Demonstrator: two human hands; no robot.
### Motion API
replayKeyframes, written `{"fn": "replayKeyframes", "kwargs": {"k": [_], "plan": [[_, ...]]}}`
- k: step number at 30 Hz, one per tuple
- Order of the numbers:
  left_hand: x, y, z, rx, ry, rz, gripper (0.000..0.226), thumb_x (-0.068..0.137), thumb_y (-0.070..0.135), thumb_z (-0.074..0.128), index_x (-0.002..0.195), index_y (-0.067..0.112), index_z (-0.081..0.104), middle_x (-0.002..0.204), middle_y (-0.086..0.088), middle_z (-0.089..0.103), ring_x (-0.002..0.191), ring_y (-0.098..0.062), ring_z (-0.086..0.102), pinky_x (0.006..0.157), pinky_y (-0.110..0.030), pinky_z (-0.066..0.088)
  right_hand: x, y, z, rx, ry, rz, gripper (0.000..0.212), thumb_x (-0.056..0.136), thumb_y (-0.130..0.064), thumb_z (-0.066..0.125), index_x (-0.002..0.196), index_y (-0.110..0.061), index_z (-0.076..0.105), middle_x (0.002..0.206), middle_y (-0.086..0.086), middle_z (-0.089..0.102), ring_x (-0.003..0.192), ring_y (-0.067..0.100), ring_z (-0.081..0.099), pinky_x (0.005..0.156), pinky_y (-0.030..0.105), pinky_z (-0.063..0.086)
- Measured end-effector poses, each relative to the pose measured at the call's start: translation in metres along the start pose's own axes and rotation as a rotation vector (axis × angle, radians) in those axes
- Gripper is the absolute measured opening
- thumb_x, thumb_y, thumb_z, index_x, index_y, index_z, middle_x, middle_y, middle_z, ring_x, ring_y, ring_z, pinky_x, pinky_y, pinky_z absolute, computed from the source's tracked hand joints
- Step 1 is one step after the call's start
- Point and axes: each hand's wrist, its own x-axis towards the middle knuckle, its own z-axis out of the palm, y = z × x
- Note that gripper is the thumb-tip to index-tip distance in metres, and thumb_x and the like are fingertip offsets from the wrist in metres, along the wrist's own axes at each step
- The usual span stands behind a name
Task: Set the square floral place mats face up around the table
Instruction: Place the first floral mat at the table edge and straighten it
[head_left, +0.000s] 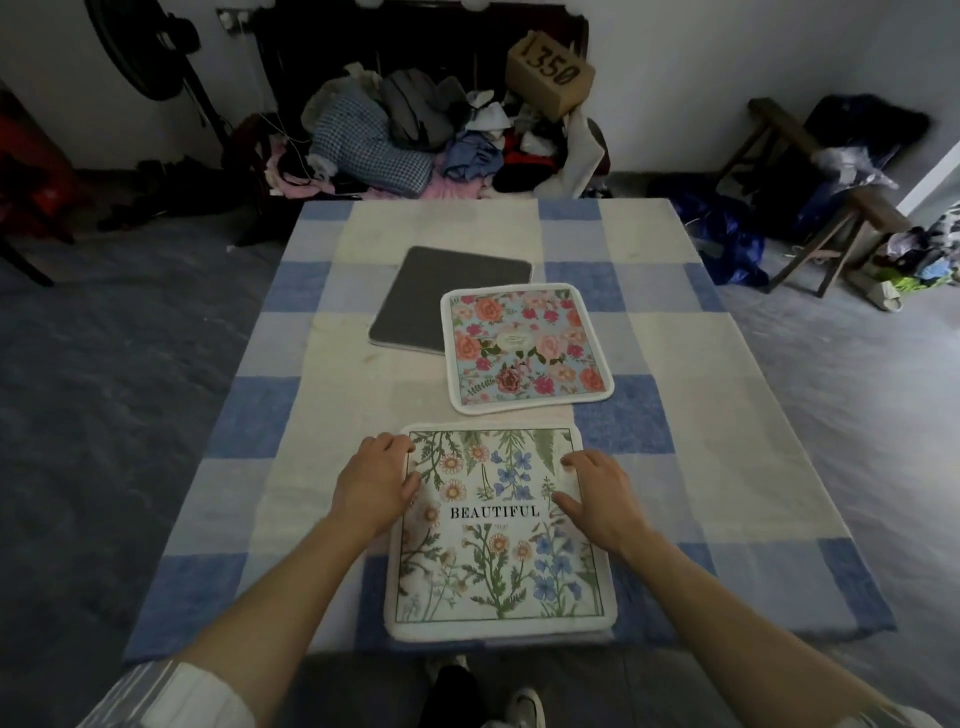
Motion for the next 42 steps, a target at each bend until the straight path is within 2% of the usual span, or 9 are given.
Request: {"fn": "replayKeyframes", "kwargs": {"k": [5,9,14,19,24,29,33,37,42], "plan": [[0.044,-0.015,0.004,-0.044,0.011,0.042,0.026,0.088,0.032,0.059,0.110,0.018,0.056,0.111,-0.002,0.057,0.101,-0.021,0.049,0.075,-0.036,0.048,0.032,-0.006,-0.007,-0.034,-0.009,0.101,0.052,0.084,-0.035,0.066,0.129,-0.013,0.051,0.130,0.009,0.055,0.119,0.028,0.048,0.101,0.039,0.040],[0.069,-0.025,0.012,-0.056,-0.041,0.041,0.027,0.089,0.031,0.056,0.113,0.018,0.056,0.114,-0.002,0.057,0.104,-0.022,0.048,0.079,-0.036,0.047,0.048,-0.009,-0.006,-0.055,-0.017,0.146,0.050,0.083,-0.032,0.065,0.128,-0.015,0.052,0.129,0.008,0.055,0.119,0.027,0.048,0.099,0.038,0.040],[0.088,-0.032,0.024,-0.044,-0.122,0.040,0.024,0.087,0.030,0.056,0.110,0.023,0.055,0.109,0.001,0.057,0.098,-0.020,0.049,0.072,-0.036,0.048,0.067,-0.006,0.001,-0.045,-0.059,0.166,0.046,0.083,-0.032,0.064,0.125,-0.017,0.052,0.127,0.006,0.057,0.116,0.026,0.050,0.097,0.038,0.042],[0.096,-0.036,0.035,-0.072,-0.201,-0.033,0.023,0.086,0.021,0.054,0.109,0.016,0.056,0.105,-0.004,0.056,0.094,-0.024,0.054,0.074,-0.037,0.047,0.088,0.003,0.012,-0.003,-0.116,0.192,0.043,0.083,-0.024,0.064,0.123,-0.014,0.052,0.127,0.007,0.055,0.116,0.027,0.049,0.100,0.038,0.041],[0.095,-0.034,0.043,-0.081,-0.219,-0.049,0.025,0.081,0.012,0.056,0.106,0.016,0.057,0.107,-0.004,0.053,0.099,-0.024,0.049,0.076,-0.038,0.047,0.103,0.015,0.017,-0.019,-0.174,0.192,0.041,0.085,-0.018,0.061,0.124,-0.012,0.051,0.131,0.009,0.050,0.118,0.028,0.045,0.100,0.040,0.041],[0.101,-0.030,0.044,-0.014,-0.184,-0.059,0.021,0.088,0.019,0.054,0.108,0.016,0.058,0.108,-0.004,0.053,0.095,-0.021,0.050,0.073,-0.038,0.049,0.111,0.020,0.018,0.008,-0.104,0.221,0.039,0.086,-0.013,0.055,0.125,-0.011,0.050,0.120,0.013,0.056,0.111,0.030,0.049,0.093,0.040,0.045],[0.102,-0.026,0.047,-0.015,-0.148,-0.075,0.016,0.093,0.021,0.050,0.106,0.015,0.057,0.106,-0.005,0.053,0.091,-0.021,0.050,0.070,-0.038,0.049,0.116,0.024,0.018,0.024,-0.033,0.201,0.026,0.087,-0.009,0.055,0.113,-0.009,0.060,0.111,0.011,0.059,0.103,0.027,0.052,0.088,0.039,0.045],[0.104,-0.021,0.046,0.029,-0.157,-0.083,0.013,0.090,0.013,0.053,0.102,0.014,0.054,0.106,-0.004,0.052,0.090,-0.021,0.049,0.070,-0.037,0.048,0.122,0.022,0.016,0.037,0.020,0.212,0.014,0.084,-0.002,0.054,0.093,-0.009,0.062,0.099,0.008,0.061,0.092,0.025,0.053,0.077,0.038,0.048],[0.104,-0.022,0.045,0.015,-0.069,-0.074,0.006,0.092,0.019,0.052,0.096,0.015,0.055,0.099,-0.003,0.054,0.082,-0.020,0.048,0.069,-0.038,0.046,0.127,0.023,0.010,0.051,0.057,0.185,0.017,0.079,0.005,0.057,0.086,-0.011,0.059,0.091,0.007,0.059,0.084,0.025,0.052,0.071,0.040,0.048]]}}
